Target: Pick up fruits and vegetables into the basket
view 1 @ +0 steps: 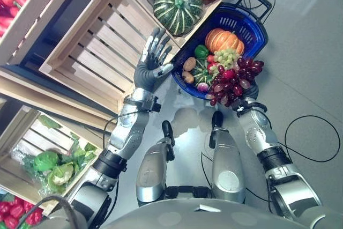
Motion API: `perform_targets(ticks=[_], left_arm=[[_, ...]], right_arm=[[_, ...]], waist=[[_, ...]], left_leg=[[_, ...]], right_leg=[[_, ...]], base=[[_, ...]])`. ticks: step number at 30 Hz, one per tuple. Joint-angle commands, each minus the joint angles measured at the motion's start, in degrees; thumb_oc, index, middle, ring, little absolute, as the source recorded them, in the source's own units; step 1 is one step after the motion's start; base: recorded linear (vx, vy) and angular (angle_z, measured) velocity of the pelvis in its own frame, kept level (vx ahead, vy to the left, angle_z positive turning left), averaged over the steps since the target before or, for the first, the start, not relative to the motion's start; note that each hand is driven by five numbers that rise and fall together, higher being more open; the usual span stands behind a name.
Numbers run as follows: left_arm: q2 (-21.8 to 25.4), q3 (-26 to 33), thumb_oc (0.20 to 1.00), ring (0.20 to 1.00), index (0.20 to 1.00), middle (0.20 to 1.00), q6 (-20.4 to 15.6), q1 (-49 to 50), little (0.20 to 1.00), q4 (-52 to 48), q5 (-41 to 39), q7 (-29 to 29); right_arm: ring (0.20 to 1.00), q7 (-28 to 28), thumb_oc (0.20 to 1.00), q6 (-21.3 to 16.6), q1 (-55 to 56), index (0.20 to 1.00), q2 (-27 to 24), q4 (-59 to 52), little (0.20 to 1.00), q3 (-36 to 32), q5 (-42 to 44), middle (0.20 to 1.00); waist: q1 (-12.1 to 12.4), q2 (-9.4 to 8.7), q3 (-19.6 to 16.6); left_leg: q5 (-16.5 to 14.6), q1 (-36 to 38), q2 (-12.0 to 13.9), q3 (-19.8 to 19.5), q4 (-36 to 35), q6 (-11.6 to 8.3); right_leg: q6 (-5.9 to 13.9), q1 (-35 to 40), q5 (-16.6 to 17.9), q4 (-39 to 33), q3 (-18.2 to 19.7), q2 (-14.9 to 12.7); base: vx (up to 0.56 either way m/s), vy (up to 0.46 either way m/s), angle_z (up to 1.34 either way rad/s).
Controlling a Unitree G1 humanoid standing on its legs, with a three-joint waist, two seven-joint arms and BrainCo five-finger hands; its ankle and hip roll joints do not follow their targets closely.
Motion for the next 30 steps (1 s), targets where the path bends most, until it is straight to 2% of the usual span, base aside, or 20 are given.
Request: perform_targets(ticks=[1,2,5,6,9,13,14,16,19,20,24,30], left_arm=[[3.57,1.59,1.0,1.0,1.0,1.0,4.53,4.26,1.0,-2.02,-0.93,-3.15],[4.75,2.2,1.0,1.0,1.0,1.0,7.1,7.41,1.0,-0.31,-0.59,-5.14],[5.85,2.0,1.0,1.0,1.0,1.0,8.17,9.95,1.0,2.24,2.88,-5.88],[6.73,1.46,1.0,1.0,1.0,1.0,7.53,11.65,1.0,5.25,5.78,-6.89],[8.07,-0.14,1.0,1.0,1.0,1.0,3.67,13.92,1.0,10.57,12.11,-4.98],[8.33,-1.82,1.0,1.0,1.0,1.0,1.31,15.51,1.0,16.5,16.38,-1.13],[8.42,-2.07,1.0,1.0,1.0,1.0,1.67,15.97,1.0,17.81,17.43,0.45],[8.11,-2.26,1.0,1.0,1.0,1.0,1.36,16.96,1.0,22.41,16.45,1.92],[6.33,-1.13,1.0,1.0,1.0,1.0,3.77,19.3,1.0,27.84,12.53,0.66],[5.65,-0.57,1.0,1.0,1.0,1.0,3.05,19.94,1.0,29.72,12.51,-0.68],[5.35,-0.8,1.0,1.0,1.0,1.0,1.4,21.84,1.0,32.2,14.68,-1.53],[4.88,-0.85,1.0,1.0,1.0,1.0,2.46,22.95,1.0,33.75,15.25,-0.65]], right_arm=[[0.2,2.12,0.2,-2.16,-4.66,0.2,-1.78,-1.83,0.2,-3.12,1.85,0.2],[0.2,3.04,0.2,-1.51,-5.42,0.2,-3.77,0.18,0.2,-4.54,2.04,0.2],[0.2,3.87,0.2,0.04,-7.11,0.2,-6.35,2.64,0.2,-6.16,1.76,0.2],[0.2,4.3,0.2,1.82,-9.05,0.2,-8.36,4.54,0.2,-7.2,1.83,0.2],[0.2,4.74,0.2,4.95,-12.95,0.2,-11.97,7.99,0.2,-8.33,2.57,0.2],[0.2,5.39,0.2,8.21,-17.37,0.2,-14.95,12.67,0.2,-8.35,3.86,0.2],[0.2,5.75,0.2,8.85,-18.54,0.2,-15.64,14.1,0.2,-8.2,4.33,0.2],[0.2,6.28,0.2,10.75,-20.83,0.2,-16.95,16.59,0.2,-7.68,5.26,0.2],[0.2,7.21,0.2,13.05,-22.45,0.2,-18.5,20.17,0.2,-7.74,5.65,0.2],[0.2,7.68,0.2,13.52,-23.48,0.2,-18.81,21.82,0.2,-7.69,5.14,0.2],[0.2,8.48,0.2,15.41,-26.06,0.2,-21.0,24.83,0.2,-6.89,1.42,0.2],[0.2,6.9,0.2,18.29,-30.94,0.2,-23.52,30.15,0.2,-5.38,-0.96,0.2]], waist=[[0.94,0.8,-0.61],[1.75,1.84,-0.61],[2.65,2.98,-0.61],[3.35,3.74,-0.61],[4.61,4.7,-0.61],[5.83,5.55,-0.61],[6.2,5.69,-0.61],[6.72,5.96,-0.61],[7.34,6.33,-0.61],[7.59,6.63,-0.61],[8.31,7.69,-0.61],[9.41,8.64,-0.61]], left_leg=[[-1.57,-4.6,1.77,-0.6,3.86,0.09],[-1.39,-5.89,1.33,-0.59,3.62,0.14],[-0.98,-7.45,0.96,-0.47,3.35,0.12],[-0.62,-8.75,0.66,-0.32,3.11,0.14],[-0.36,-11.14,0.26,-0.11,3.07,0.12],[-0.36,-13.8,-0.11,-0.14,3.67,0.15],[-0.34,-14.61,-0.13,-0.16,3.92,0.16],[-0.19,-16.51,-0.33,-0.55,4.58,0.05],[-1.61,-17.32,-0.63,-0.91,5.65,-0.37],[-1.54,-17.98,-0.76,-1.03,5.85,-0.36],[-1.24,-20.02,-1.02,-1.15,6.19,-0.37],[-0.96,-23.1,-1.19,-1.34,6.9,-0.28]], right_leg=[[2.81,0.36,-3.6,2.69,-1.49,-3.45],[2.78,-1.33,-4.17,3.68,-1.84,-3.95],[2.73,-3.24,-4.48,4.62,-2.14,-4.39],[2.7,-4.94,-4.67,5.35,-2.24,-4.58],[2.61,-7.82,-5.14,6.6,-2.33,-4.87],[2.43,-10.92,-5.77,8.23,-2.22,-4.96],[2.35,-11.7,-5.85,8.55,-2.31,-4.96],[2.12,-13.73,-5.98,9.46,-2.25,-4.84],[2.46,-15.1,-8.12,11.56,-2.04,-5.53],[2.34,-15.92,-8.23,12.01,-1.94,-5.62],[1.85,-18.44,-8.52,13.14,-1.78,-5.87],[1.48,-21.69,-8.71,14.25,-1.58,-5.99]], base=[[-0.03,0.077,0.1],[-0.02,0.081,0.09],[-0.01,0.07,0.05],[-0.02,0.082,0.07],[-0.01,0.058,0.1],[0.0,0.029,0.13],[0.0,0.014,0.09],[-0.01,0.006,0.09],[0.08,0.017,0.13],[0.01,0.035,0.15],[0.01,0.026,0.12],[-0.01,-0.004,0.02]])
